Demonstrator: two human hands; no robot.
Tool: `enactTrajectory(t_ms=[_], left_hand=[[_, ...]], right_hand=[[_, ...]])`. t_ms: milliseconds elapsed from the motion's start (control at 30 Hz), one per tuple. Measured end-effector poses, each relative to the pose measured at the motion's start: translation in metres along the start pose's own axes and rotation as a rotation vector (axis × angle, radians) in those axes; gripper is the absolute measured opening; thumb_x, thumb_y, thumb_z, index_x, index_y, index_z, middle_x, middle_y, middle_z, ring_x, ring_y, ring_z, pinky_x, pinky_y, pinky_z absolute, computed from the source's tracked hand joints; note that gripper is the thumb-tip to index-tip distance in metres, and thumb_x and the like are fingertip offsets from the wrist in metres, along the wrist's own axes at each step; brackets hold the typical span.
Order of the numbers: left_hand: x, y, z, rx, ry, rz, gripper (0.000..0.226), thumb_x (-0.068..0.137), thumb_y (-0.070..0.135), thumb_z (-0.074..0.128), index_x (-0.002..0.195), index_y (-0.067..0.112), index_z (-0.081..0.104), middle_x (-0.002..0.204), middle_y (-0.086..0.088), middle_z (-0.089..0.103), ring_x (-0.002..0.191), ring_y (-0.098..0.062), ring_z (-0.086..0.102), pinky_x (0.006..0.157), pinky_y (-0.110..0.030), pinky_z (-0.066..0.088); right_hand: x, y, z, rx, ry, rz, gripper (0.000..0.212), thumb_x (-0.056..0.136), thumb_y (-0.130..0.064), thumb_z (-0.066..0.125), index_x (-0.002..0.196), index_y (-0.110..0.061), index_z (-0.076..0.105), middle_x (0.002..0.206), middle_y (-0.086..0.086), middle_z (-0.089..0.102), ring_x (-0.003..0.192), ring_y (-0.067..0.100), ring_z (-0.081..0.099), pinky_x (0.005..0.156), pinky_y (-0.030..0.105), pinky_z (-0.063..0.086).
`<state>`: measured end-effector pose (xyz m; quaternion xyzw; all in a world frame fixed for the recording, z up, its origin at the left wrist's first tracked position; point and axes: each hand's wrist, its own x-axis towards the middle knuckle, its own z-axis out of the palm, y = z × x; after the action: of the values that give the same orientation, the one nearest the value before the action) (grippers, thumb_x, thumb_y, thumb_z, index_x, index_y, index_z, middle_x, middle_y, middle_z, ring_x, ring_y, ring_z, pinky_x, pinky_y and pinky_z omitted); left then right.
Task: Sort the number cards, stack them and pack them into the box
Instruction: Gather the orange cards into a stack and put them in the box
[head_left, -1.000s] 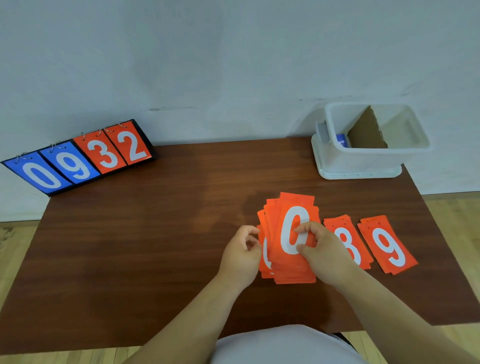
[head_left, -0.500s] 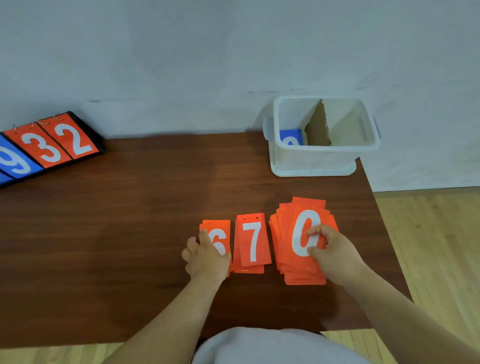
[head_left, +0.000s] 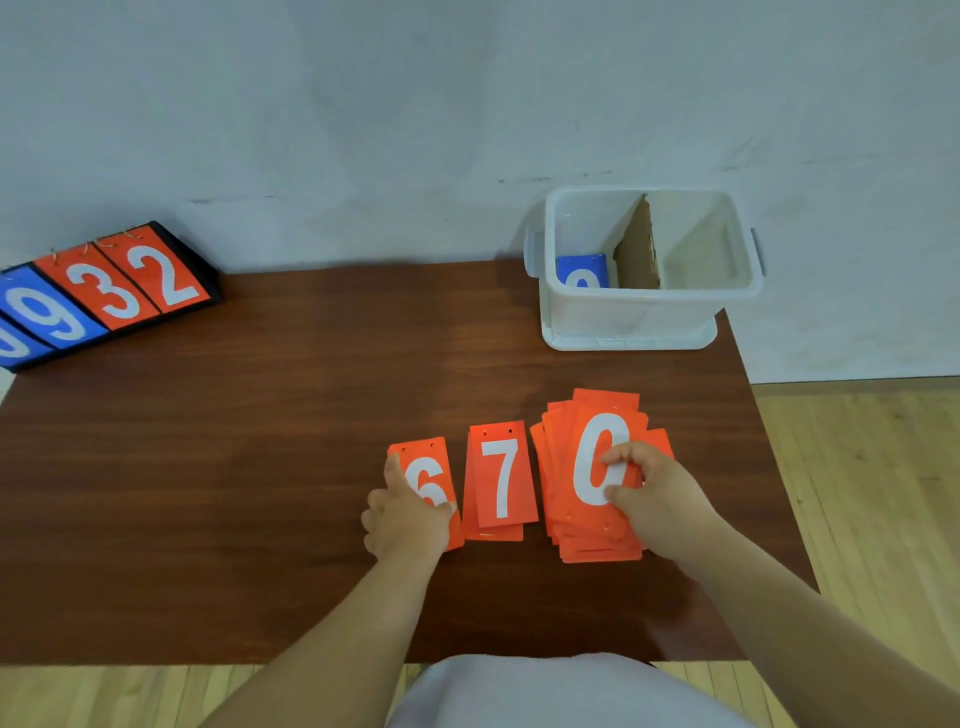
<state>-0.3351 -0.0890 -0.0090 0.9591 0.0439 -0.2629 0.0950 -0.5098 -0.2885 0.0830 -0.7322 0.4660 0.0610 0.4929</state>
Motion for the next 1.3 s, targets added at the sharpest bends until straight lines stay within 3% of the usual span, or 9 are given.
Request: enactTrajectory(t_ms=[133, 300, 467, 700, 867, 967, 1033, 1133, 1300], left_hand=[[-0.002, 0.000, 0.001, -0.016, -0.023, 0.112, 0.103, 0.087, 0.039, 0.077, 0.157, 0.046, 0.002, 0.137, -0.009, 0.041, 0.121, -0.030, 0.058, 0.089, -0.040, 0.057], [0.000, -0.008, -0.004, -0.038, -0.049, 0.185, 0.085, 0.092, 0.034, 0.073, 0.156, 0.046, 0.018, 0.135, -0.004, 0.037, 0.115, -0.026, 0.062, 0.085, -0.034, 0.057], [-0.010, -0.015, -0.026, -0.109, 0.082, 0.410, 0.061, 0.096, 0.031, 0.068, 0.151, 0.032, 0.040, 0.136, -0.001, 0.044, 0.118, -0.022, 0.060, 0.089, -0.033, 0.058], [-0.011, -0.024, -0.073, -0.468, 0.007, 0.353, 0.048, 0.097, 0.033, 0.067, 0.143, 0.031, 0.053, 0.143, 0.002, 0.051, 0.125, -0.021, 0.056, 0.090, -0.032, 0.056], [-0.015, -0.034, -0.099, -0.661, -0.110, 0.433, 0.039, 0.102, 0.029, 0.058, 0.141, 0.032, 0.054, 0.144, 0.006, 0.050, 0.131, -0.020, 0.052, 0.100, -0.033, 0.050], [-0.019, -0.040, -0.107, -0.750, -0.162, 0.480, 0.033, 0.103, 0.027, 0.056, 0.135, 0.037, 0.055, 0.135, 0.011, 0.051, 0.128, -0.018, 0.053, 0.103, -0.038, 0.052], [-0.019, -0.043, -0.109, -0.854, -0.222, 0.497, 0.028, 0.103, 0.020, 0.055, 0.122, 0.041, 0.060, 0.133, 0.011, 0.056, 0.123, -0.016, 0.057, 0.097, -0.038, 0.056], [-0.022, -0.047, -0.109, -0.944, -0.274, 0.546, 0.030, 0.105, 0.016, 0.051, 0.116, 0.042, 0.063, 0.120, 0.011, 0.066, 0.109, -0.009, 0.065, 0.084, -0.029, 0.057], [-0.028, -0.050, -0.106, -0.889, -0.404, 0.604, 0.022, 0.105, 0.020, 0.052, 0.117, 0.036, 0.062, 0.099, 0.017, 0.066, 0.093, -0.003, 0.063, 0.083, -0.025, 0.051]], right_hand=[[-0.001, -0.003, 0.005, 0.001, -0.001, -0.002, 0.027, 0.096, -0.010, 0.065, 0.106, -0.035, 0.060, 0.097, -0.022, 0.052, 0.074, 0.009, 0.056, 0.081, 0.041, 0.059], [-0.001, -0.003, 0.016, -0.002, 0.016, 0.005, 0.028, 0.096, -0.010, 0.065, 0.109, -0.034, 0.061, 0.110, -0.011, 0.054, 0.080, 0.006, 0.056, 0.066, 0.022, 0.054], [-0.005, -0.006, 0.025, 0.006, 0.042, 0.017, 0.028, 0.094, -0.009, 0.067, 0.105, -0.035, 0.063, 0.111, -0.011, 0.057, 0.084, 0.007, 0.058, 0.069, 0.026, 0.056], [-0.016, -0.038, 0.032, 0.075, 0.034, -0.001, 0.030, 0.091, -0.007, 0.069, 0.102, -0.035, 0.067, 0.119, -0.006, 0.063, 0.098, 0.017, 0.064, 0.080, 0.033, 0.059], [-0.038, -0.093, 0.041, 0.859, -0.238, 0.031, 0.033, 0.088, 0.007, 0.064, 0.108, -0.019, 0.072, 0.110, 0.011, 0.072, 0.090, 0.029, 0.070, 0.078, 0.041, 0.060], [-0.046, -0.114, 0.051, 1.076, -0.355, 0.026, 0.037, 0.083, 0.005, 0.063, 0.116, -0.013, 0.067, 0.112, 0.014, 0.074, 0.098, 0.033, 0.071, 0.081, 0.045, 0.060], [-0.048, -0.115, 0.068, 0.949, -0.258, 0.018, 0.034, 0.086, 0.009, 0.063, 0.111, -0.012, 0.068, 0.104, 0.012, 0.074, 0.082, 0.022, 0.072, 0.068, 0.033, 0.062], [-0.051, -0.106, 0.093, 0.363, -0.022, -0.012, 0.031, 0.087, 0.005, 0.068, 0.102, -0.021, 0.070, 0.100, -0.001, 0.071, 0.076, 0.009, 0.064, 0.065, 0.015, 0.050], [-0.060, -0.091, 0.119, 0.339, -0.068, 0.031, 0.024, 0.091, -0.009, 0.070, 0.105, -0.029, 0.070, 0.110, -0.001, 0.069, 0.091, 0.018, 0.065, 0.074, 0.026, 0.049]])
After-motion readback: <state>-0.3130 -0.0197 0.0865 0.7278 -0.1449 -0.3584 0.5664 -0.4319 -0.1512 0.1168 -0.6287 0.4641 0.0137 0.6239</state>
